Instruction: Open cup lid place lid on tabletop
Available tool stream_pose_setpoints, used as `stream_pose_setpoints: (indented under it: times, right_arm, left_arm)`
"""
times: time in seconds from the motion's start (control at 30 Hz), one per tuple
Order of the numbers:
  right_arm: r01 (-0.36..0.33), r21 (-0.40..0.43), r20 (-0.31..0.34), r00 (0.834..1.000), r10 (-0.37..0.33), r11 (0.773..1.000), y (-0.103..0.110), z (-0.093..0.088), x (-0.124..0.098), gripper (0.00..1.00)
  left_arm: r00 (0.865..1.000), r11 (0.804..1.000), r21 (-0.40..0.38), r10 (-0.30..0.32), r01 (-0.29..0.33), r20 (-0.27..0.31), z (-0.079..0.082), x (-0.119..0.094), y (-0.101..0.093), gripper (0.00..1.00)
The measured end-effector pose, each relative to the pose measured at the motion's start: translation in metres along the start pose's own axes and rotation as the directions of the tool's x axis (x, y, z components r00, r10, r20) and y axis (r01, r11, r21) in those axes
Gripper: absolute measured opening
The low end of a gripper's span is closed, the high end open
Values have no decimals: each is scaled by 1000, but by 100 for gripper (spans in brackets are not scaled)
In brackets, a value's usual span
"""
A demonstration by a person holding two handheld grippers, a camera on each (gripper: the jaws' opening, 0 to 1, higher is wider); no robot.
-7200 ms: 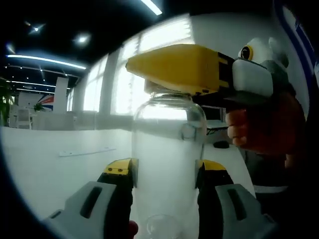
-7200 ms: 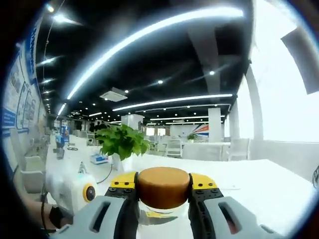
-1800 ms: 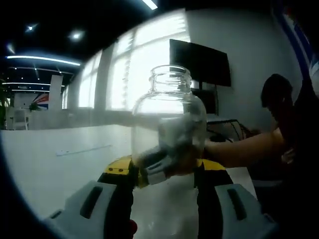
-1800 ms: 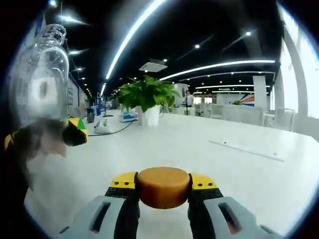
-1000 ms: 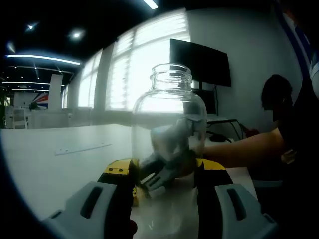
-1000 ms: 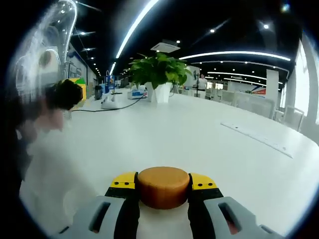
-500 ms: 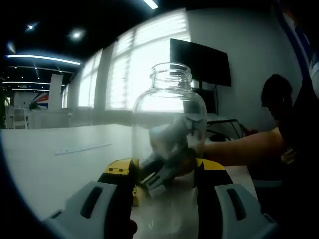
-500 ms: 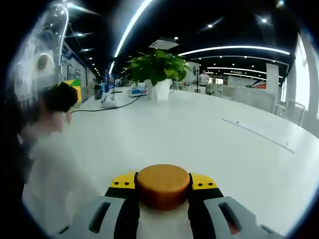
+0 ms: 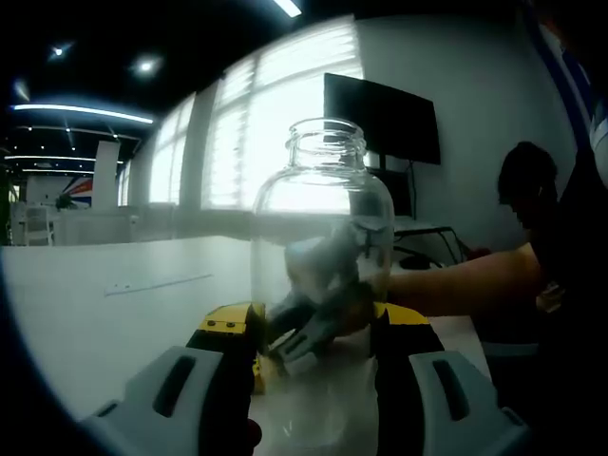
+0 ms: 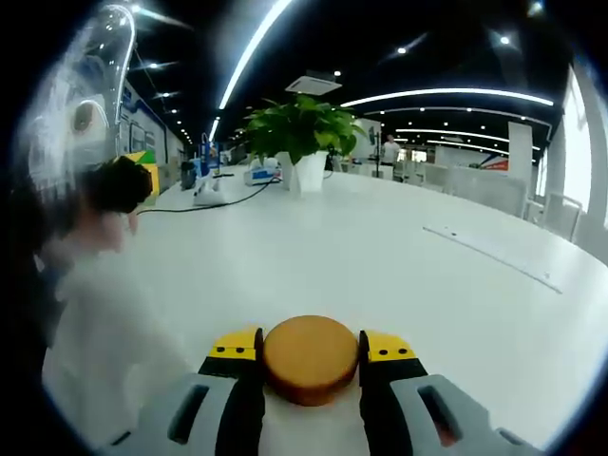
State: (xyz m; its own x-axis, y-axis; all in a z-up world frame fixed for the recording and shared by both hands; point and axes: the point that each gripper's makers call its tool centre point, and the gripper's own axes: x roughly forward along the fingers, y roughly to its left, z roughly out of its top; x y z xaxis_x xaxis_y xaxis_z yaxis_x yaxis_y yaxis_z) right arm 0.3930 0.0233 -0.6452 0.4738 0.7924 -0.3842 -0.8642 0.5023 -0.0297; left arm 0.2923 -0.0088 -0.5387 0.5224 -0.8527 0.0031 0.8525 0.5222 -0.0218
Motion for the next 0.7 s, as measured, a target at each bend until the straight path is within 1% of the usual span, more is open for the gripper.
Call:
stream_pose_setpoints:
  times: [0.17, 0.33, 0.43, 0.5, 0.6, 0.7]
  right_arm:
    - [0, -1, 1, 1000, 0, 1000, 1, 0, -1, 34]
    - [-7, 11, 19, 1000, 7, 1000, 2, 3, -2, 35]
    - [9, 9, 31, 999, -9, 1000, 0, 4, -3, 35]
    - [18, 8, 36, 999, -19, 1000, -1, 5, -4, 35]
    - [15, 12, 52, 998, -16, 1000, 1, 7, -6, 35]
    - [14, 19, 58, 998, -15, 1000, 2, 8, -7, 35]
  left_arm:
    - [1000, 1000, 1, 0, 0, -2, 0, 1, 0, 39]
    - [1000, 1000, 0, 0, 0, 1, 0, 0, 1, 39]
    - [1000, 1000, 0, 0, 0, 7, 0, -1, 2, 39]
    - [1000, 1000, -12, -1, 1, 15, 1, -1, 2, 40]
    - [1000, 1000, -20, -3, 3, 26, 3, -2, 2, 42]
    - [999, 1000, -12, -5, 5, 34, 5, -3, 1, 43]
